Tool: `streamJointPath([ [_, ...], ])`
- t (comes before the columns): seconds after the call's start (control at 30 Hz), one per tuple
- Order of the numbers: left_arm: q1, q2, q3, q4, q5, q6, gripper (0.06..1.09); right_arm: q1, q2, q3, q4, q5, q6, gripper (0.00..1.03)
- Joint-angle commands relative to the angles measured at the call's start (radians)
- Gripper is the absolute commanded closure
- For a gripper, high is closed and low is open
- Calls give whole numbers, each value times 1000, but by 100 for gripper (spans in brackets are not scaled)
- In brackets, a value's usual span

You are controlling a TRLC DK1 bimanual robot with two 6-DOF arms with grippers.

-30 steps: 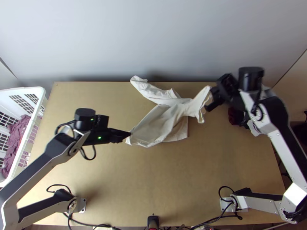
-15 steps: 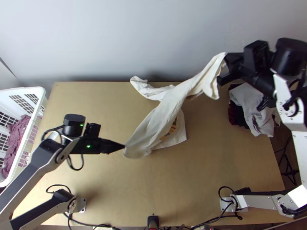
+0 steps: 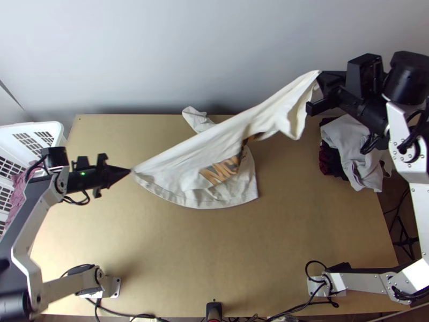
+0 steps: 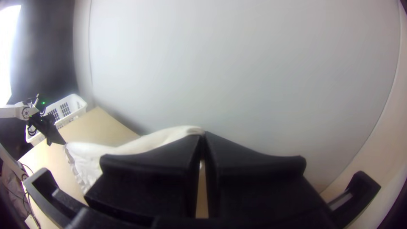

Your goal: Fold the t-shirt

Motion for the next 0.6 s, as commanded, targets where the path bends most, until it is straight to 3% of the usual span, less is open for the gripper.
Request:
streamJointPath([
  [0.0,131,139,-19,30,-41,-48,97,7,-9,-64,29,2,10,100],
  [0.1,105,112,-22,28,-11,-34,47,14,-17,-103,36,2,8,100],
  [0.2,65,66,-29,24,17,-22,16,21,-31,-140,58,2,7,100],
  [0.23,50,52,-34,21,24,-17,12,22,-32,-144,61,2,7,100],
  [0.57,-174,-109,-60,-67,-8,104,12,27,-34,-164,61,2,2,100],
])
